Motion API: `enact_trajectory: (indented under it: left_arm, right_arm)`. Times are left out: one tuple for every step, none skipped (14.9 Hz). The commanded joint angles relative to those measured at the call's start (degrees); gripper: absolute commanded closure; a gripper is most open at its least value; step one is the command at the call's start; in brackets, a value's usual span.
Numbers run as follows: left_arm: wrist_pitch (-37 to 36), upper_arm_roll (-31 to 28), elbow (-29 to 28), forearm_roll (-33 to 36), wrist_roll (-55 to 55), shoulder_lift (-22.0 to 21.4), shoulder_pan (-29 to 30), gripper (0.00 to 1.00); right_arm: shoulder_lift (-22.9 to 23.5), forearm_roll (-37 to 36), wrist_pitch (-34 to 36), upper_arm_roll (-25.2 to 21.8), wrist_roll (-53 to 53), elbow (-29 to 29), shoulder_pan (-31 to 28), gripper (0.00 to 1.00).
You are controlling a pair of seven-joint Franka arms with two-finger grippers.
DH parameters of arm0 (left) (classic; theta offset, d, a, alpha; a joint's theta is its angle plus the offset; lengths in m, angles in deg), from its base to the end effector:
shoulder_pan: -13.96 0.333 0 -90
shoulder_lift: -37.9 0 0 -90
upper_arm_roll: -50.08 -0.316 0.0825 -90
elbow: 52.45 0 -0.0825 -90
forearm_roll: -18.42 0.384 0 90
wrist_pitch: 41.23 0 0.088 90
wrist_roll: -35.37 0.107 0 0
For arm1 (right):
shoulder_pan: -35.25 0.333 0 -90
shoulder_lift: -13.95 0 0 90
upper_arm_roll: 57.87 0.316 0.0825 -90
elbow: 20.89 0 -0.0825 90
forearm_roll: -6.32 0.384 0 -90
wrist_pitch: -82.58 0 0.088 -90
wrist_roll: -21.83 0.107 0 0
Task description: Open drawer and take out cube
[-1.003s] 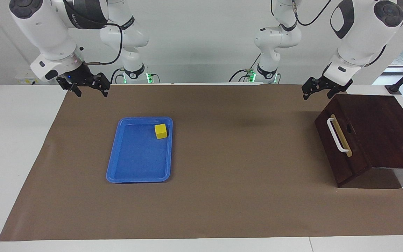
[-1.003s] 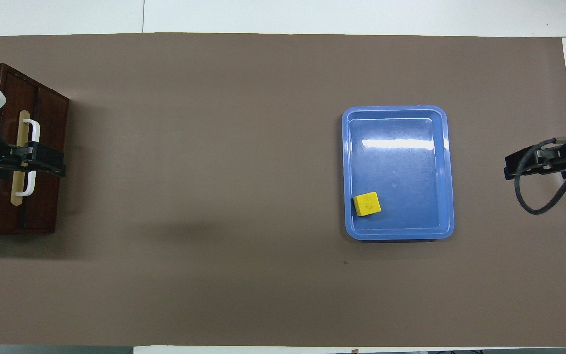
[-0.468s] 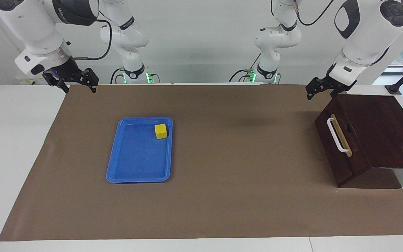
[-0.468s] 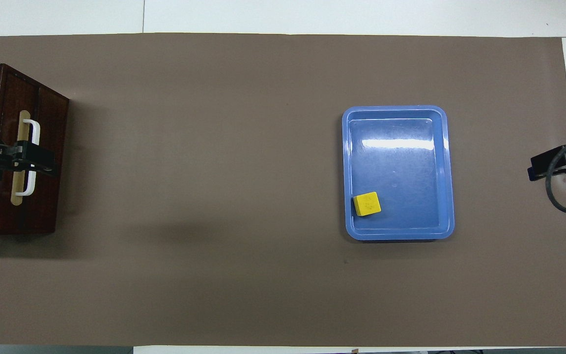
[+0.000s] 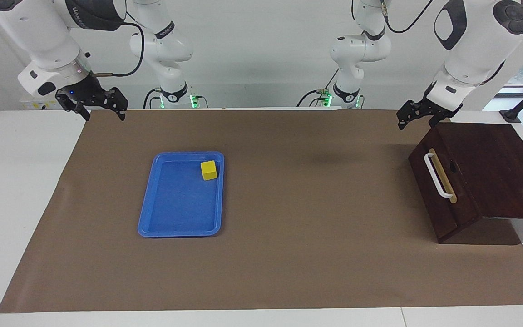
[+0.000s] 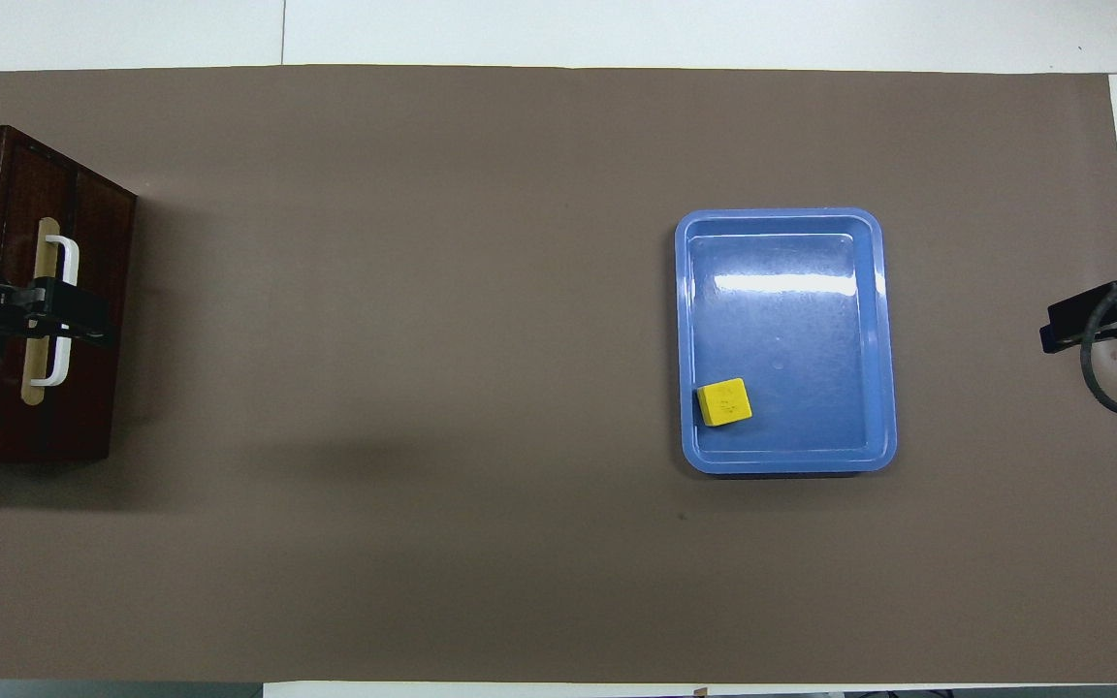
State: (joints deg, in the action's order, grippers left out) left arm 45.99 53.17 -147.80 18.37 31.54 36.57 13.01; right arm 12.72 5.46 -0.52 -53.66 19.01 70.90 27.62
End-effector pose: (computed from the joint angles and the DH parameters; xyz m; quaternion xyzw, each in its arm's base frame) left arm 0.5373 -0.0384 0.5895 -0.9982 0.0018 0.0592 0.0043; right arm 0.5328 -0.0332 0.6119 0.9978 -0.0057 -0.0654 0.0047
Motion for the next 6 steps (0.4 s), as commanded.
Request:
enact_trajectory:
  left_arm:
    - [0.05, -0.01, -1.42, -0.56, 0.23, -1.58, 0.33, 0.00]
    - [0.05, -0.01, -1.42, -0.56, 0.23, -1.58, 0.33, 0.00]
    - [0.05, -0.01, -1.42, -0.56, 0.23, -1.58, 0.33, 0.00]
    - [0.05, -0.01, -1.50, -0.56, 0.23, -1.58, 0.33, 0.00]
    - [0.05, -0.01, -1.42, -0.56, 0.31, -1.58, 0.33, 0.00]
    - [0.05, -0.01, -1.42, -0.56, 0.23, -1.58, 0.33, 0.00]
  right_arm:
    - [0.44, -0.81, -1.44, 0.63, 0.54, -0.74, -0.54, 0.00]
    - [0.44, -0.82, -1.54, 0.71, 0.62, -0.83, -0.54, 0.00]
    - [0.44, -0.82, -1.54, 0.71, 0.62, -0.83, -0.45, 0.00]
    - [0.44, -0.82, -1.54, 0.63, 0.71, -0.74, -0.37, 0.00]
    - [0.44, -0.82, -1.45, 0.63, 0.71, -0.83, -0.10, 0.00]
    - [0.36, -0.82, -1.45, 0.63, 0.63, -0.83, -0.19, 0.00]
